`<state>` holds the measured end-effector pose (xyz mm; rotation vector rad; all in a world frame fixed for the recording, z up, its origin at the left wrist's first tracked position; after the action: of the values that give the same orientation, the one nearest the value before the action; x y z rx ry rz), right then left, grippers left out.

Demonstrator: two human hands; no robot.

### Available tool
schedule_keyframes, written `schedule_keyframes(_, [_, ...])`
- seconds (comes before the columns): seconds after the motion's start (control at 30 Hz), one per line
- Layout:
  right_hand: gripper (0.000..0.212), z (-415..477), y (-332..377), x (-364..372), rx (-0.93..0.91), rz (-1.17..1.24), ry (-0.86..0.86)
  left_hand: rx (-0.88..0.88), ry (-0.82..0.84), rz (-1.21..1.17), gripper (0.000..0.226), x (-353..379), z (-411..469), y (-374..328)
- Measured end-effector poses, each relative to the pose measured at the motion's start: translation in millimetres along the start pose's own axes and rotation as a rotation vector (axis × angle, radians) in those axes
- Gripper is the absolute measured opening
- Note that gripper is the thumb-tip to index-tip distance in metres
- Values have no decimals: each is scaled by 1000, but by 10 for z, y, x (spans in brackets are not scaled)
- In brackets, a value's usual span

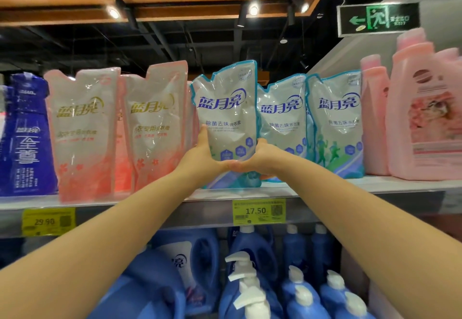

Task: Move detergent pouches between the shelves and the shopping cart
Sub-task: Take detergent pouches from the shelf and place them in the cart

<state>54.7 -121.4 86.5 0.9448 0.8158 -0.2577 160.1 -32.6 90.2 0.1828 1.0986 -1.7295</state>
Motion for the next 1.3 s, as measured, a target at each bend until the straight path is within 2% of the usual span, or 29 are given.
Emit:
schedule_keyframes(0.07, [93,-3,-9,-16,8,-34,-10,-9,-6,-22,107,-21,-15,23])
schedule_keyframes(0.17, [86,2,-52,2,26,39,19,-26,-1,-70,104,-47,-8,69])
schedule_keyframes(0.47, [94,-95,-39,-24,50,-28,43,-80,17,-66,89,-73,-58,65])
schedule_keyframes(0.57, [87,-200,-9,-247,18,-43,-45,16,-59,71,73,-212,-167,-59])
schedule_keyframes(0.7, [80,-484,43,-493,-63,3,-171,133,-134,5,57,-357,-418,-192])
schedule_keyframes(0.83, [57,-988,85,-540,-128,18,-267,203,-188,-72,40,-389,-784,-357])
schedule_keyframes(0.97, [29,-1697,99,-571,-157,97,-429,249,-205,-241,10,-434,-1313,-575])
schedule_keyframes(1.07, [8,-2447,-52,-364,-169,245,-498,235,-184,-430,19,-408,-1906,-629])
schedule_keyframes(1.17, [16,-3237,-415,-10,-63,352,-555,180,-84,-537,23,-180,-2587,-602])
schedule_keyframes(1.3, [19,-4070,-863,267,135,342,-561,115,104,-546,21,346,-3349,-672])
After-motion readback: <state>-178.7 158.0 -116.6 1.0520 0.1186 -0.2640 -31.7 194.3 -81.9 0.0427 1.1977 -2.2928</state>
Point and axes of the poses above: each hand's wrist, its own z-axis towards the middle knuckle, its own x-axis out of the palm, y = z × x, the point moved 7 cm from there along z, towards the middle knuckle, and after that the axes turned 1 degree about z, right-handed, at the moved point
